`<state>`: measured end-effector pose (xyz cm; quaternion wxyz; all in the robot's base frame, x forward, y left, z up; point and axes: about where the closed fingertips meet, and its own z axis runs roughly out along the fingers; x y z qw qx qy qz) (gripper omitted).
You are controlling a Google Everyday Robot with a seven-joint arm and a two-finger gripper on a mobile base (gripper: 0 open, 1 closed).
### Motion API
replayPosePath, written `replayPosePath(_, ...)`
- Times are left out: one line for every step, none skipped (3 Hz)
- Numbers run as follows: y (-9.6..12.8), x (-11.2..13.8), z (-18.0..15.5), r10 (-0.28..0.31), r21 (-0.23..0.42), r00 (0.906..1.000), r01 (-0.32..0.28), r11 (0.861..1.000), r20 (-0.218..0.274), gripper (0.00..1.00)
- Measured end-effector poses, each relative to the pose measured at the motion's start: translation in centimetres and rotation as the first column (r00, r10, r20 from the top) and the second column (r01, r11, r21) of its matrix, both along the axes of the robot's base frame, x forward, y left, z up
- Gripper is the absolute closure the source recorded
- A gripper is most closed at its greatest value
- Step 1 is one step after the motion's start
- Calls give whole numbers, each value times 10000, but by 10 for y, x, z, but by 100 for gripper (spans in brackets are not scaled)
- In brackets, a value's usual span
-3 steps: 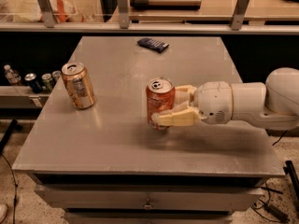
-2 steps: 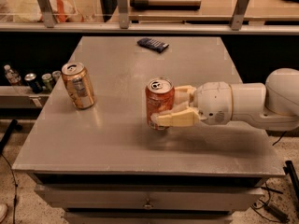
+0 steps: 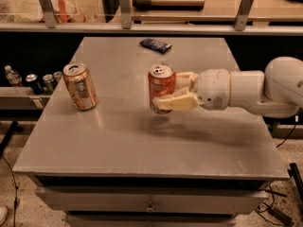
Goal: Move coke can near rxbar blueberry
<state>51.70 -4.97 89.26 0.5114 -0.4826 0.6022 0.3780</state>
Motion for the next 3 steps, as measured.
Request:
replayPosePath(-1, 44, 8, -406, -286, 9991, 409, 9988, 123, 100)
replayPosePath(-3, 91, 8, -822, -466, 9966, 825, 9955, 91, 100)
replayPosePath(-16, 141, 4, -1583, -203, 9874, 1583, 9872, 22, 100)
